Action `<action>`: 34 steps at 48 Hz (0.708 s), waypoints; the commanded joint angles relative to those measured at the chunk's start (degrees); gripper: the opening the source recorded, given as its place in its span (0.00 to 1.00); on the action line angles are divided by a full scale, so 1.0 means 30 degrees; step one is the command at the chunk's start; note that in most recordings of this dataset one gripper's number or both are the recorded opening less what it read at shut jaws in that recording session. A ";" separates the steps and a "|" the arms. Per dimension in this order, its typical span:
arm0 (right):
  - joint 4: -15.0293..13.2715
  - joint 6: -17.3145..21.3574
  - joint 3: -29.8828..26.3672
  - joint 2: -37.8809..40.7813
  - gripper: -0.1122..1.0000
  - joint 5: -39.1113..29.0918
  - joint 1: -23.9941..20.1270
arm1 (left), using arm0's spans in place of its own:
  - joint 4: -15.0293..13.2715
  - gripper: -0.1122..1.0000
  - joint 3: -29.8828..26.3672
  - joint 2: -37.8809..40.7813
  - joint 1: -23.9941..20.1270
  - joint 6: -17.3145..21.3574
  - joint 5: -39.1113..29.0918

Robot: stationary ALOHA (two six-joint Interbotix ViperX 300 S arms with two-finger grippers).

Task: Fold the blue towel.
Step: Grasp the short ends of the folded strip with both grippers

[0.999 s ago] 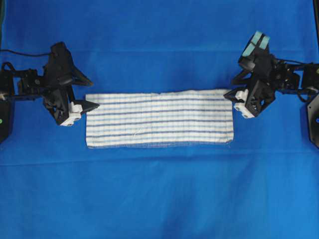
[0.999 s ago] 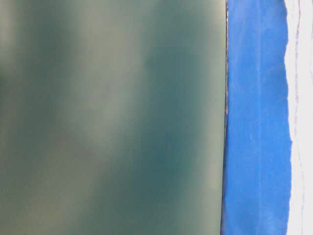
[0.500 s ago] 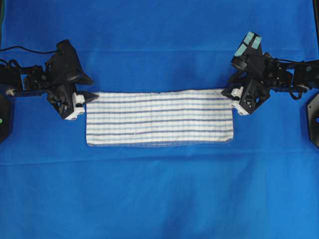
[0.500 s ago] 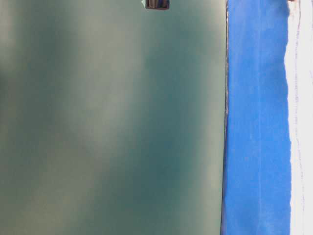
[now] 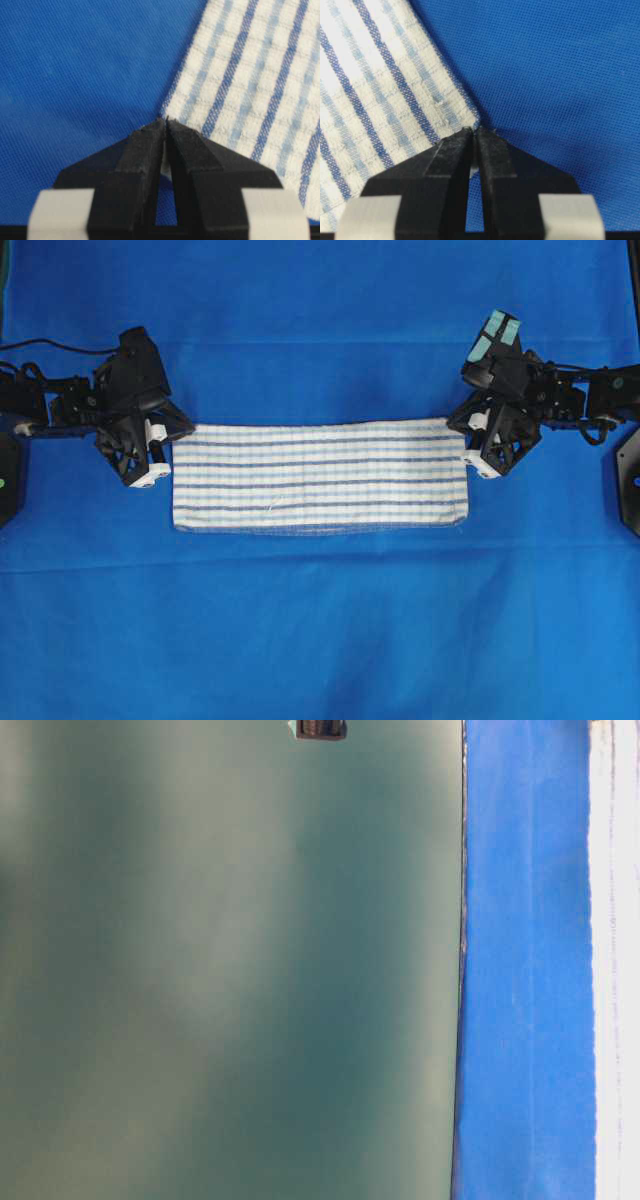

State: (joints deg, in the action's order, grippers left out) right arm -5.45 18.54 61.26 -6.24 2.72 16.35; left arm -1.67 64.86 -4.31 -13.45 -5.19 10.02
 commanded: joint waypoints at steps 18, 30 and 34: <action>-0.0059 0.0059 -0.1113 -0.4102 0.14 -0.2520 0.0029 | 0.0029 0.12 -0.1582 -0.4512 0.0264 0.0029 -0.4219; -0.0059 0.0322 -0.1406 -0.7002 0.15 -0.4014 0.0000 | 0.0029 0.12 -0.2051 -0.8789 0.0791 -0.0234 -0.6357; -0.0029 0.0322 -0.1377 -0.7910 0.15 -0.4365 -0.0059 | 0.0029 0.12 -0.1934 -0.9873 0.1172 -0.0322 -0.6445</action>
State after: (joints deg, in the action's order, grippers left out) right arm -5.54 19.51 58.18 -27.60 -9.93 16.35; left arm -1.67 59.77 -31.38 -10.90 -6.06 -9.32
